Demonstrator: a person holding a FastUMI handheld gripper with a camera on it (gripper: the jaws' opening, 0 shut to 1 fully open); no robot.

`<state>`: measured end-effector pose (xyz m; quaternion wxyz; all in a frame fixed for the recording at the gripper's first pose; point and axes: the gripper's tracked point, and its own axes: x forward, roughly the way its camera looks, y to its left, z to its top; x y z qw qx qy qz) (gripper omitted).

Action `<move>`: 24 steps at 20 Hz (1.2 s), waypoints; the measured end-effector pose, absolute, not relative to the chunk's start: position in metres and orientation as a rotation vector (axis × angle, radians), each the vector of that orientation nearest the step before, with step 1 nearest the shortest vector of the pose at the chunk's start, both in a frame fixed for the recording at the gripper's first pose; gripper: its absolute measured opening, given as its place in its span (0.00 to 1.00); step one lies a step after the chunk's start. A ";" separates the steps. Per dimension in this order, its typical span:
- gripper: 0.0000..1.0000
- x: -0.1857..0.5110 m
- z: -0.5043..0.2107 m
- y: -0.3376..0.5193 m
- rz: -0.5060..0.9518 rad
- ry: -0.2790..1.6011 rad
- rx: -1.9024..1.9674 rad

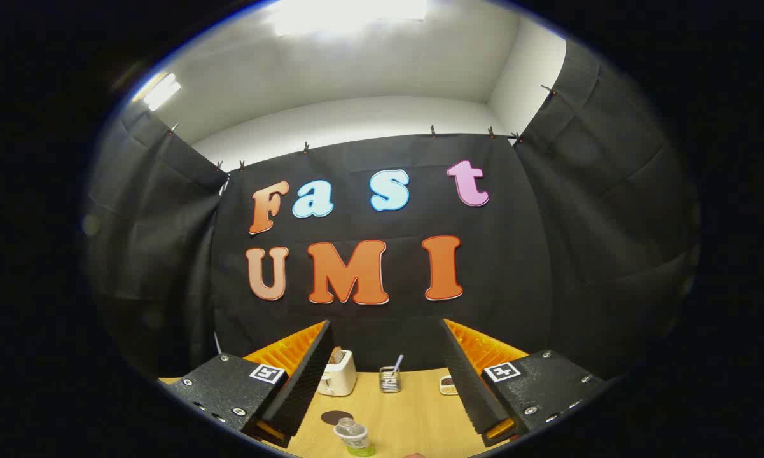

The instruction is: Take the bottle from table, then pour the juice into the cup, finally place the bottle on the coaster

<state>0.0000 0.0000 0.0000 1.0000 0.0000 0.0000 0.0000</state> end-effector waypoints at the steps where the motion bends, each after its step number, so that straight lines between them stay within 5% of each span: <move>1: 0.98 0.003 0.000 0.002 0.006 0.000 0.005; 24: 0.98 0.008 -0.019 0.012 0.023 0.013 -0.012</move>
